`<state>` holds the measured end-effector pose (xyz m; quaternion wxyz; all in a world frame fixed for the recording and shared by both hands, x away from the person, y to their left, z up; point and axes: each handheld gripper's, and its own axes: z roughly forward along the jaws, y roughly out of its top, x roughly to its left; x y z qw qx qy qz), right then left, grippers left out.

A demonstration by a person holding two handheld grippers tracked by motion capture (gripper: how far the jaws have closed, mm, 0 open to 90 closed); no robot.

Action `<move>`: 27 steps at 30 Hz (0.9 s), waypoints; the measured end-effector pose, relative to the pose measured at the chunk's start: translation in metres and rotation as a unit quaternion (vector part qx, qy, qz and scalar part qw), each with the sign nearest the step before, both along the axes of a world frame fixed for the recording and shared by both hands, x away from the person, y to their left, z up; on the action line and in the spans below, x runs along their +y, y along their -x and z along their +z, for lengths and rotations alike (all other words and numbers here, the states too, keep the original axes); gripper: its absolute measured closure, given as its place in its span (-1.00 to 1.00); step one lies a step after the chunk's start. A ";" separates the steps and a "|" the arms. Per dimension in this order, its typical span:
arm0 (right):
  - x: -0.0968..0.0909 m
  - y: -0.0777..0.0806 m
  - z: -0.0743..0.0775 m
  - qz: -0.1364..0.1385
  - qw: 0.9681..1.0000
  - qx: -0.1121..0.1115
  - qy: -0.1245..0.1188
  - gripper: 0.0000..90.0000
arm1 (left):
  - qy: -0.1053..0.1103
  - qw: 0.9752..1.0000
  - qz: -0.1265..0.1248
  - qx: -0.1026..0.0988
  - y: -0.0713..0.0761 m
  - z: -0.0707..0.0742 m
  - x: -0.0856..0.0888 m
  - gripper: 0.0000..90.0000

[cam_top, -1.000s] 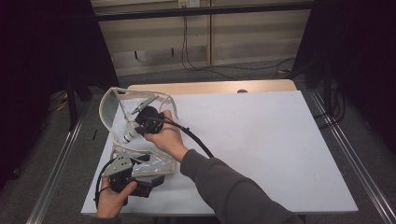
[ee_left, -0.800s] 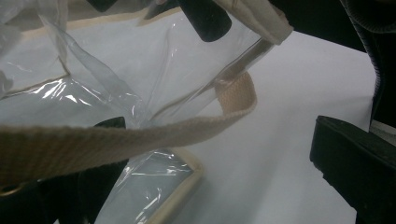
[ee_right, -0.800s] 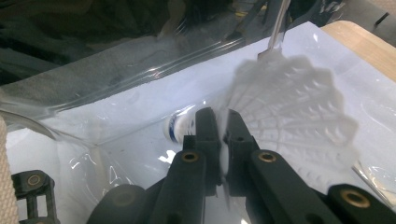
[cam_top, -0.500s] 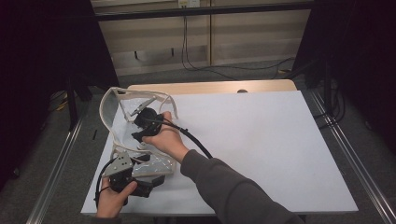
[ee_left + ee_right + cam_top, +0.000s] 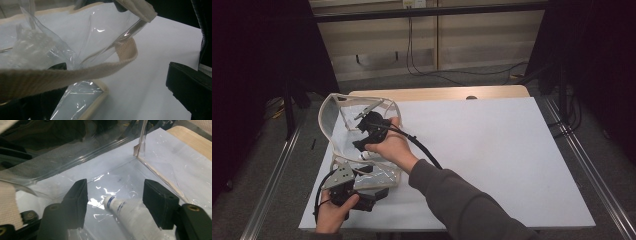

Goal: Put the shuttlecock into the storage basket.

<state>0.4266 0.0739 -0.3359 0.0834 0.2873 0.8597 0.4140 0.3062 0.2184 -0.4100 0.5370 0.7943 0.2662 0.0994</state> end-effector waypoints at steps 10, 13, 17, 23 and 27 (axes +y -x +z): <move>-0.009 0.013 0.016 0.010 1.000 -0.011 -0.007 -0.40 | -0.002 1.000 0.001 0.001 0.000 0.000 -0.001 -0.91; -0.014 0.015 0.020 0.014 1.000 -0.010 -0.012 -0.45 | -0.002 1.000 0.001 0.001 0.000 -0.001 -0.001 -0.91; -0.023 0.017 0.023 0.014 1.000 -0.006 -0.016 -0.49 | -0.006 1.000 0.000 0.000 0.000 -0.001 -0.002 -0.91; -0.036 0.020 0.030 0.015 0.999 -0.006 -0.035 -0.57 | -0.002 1.000 0.001 0.000 -0.001 -0.002 -0.003 -0.91; -0.044 0.023 0.033 0.022 0.999 -0.007 -0.046 -0.61 | -0.004 1.000 -0.001 0.001 -0.001 -0.002 -0.002 -0.90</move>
